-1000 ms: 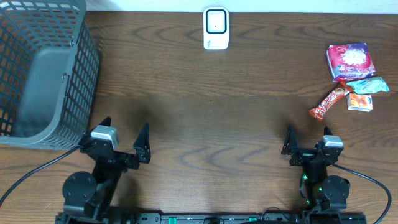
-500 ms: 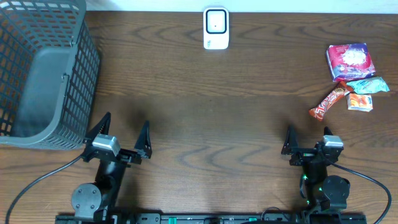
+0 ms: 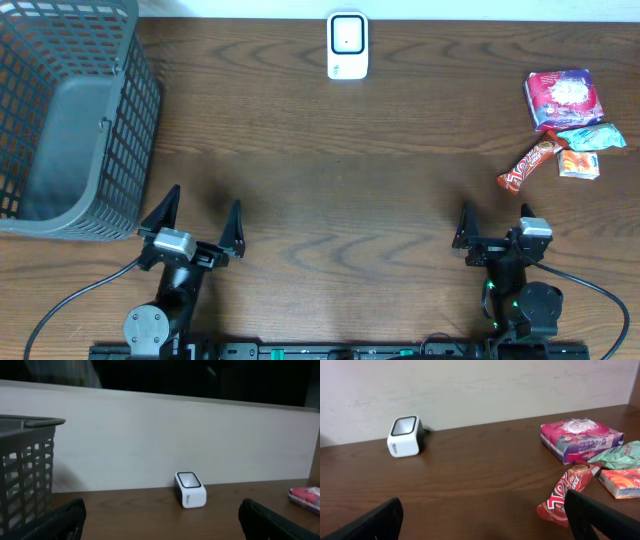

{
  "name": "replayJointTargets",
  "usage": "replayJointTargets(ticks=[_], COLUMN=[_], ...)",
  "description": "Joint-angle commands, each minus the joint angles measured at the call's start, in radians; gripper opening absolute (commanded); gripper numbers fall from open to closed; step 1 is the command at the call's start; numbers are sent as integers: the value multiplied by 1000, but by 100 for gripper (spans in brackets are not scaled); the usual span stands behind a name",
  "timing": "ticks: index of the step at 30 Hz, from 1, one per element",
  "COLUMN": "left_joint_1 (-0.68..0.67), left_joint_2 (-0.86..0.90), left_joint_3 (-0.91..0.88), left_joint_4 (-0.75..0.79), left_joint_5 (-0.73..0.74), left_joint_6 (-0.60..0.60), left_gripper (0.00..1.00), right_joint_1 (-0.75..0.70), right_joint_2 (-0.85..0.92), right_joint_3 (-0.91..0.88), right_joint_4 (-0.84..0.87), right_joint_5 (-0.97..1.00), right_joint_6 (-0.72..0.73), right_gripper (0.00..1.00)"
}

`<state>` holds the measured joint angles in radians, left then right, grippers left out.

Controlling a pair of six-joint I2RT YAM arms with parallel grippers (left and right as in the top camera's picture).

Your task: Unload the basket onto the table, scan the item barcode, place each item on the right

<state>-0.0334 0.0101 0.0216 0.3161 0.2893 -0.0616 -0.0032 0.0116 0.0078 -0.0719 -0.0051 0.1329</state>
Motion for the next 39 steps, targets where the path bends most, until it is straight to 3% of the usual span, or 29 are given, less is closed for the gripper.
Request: replayJointTargets(ticks=[1,9,24,39], left_joint_1=[6,15,45,-21], left_joint_2=[-9,-9,-9,-9], left_joint_3=[-18,-18,-18,-18], left_joint_4=[12,-36,-363,-373], left_joint_5=[13,13,-48,-108], left_joint_6=[25,69,69,68], left_gripper=[98,98,98,98], right_joint_1=[5,5,5,5], right_joint_2=[-6,-6,-5,-5], right_joint_3=[-3,-3,-3,-3], right_joint_4=[-3,-3,-3,-3], right_joint_5=[-1,-1,-1,-1], right_joint_6=[11,11,11,11], right_gripper=[99,99,99,99])
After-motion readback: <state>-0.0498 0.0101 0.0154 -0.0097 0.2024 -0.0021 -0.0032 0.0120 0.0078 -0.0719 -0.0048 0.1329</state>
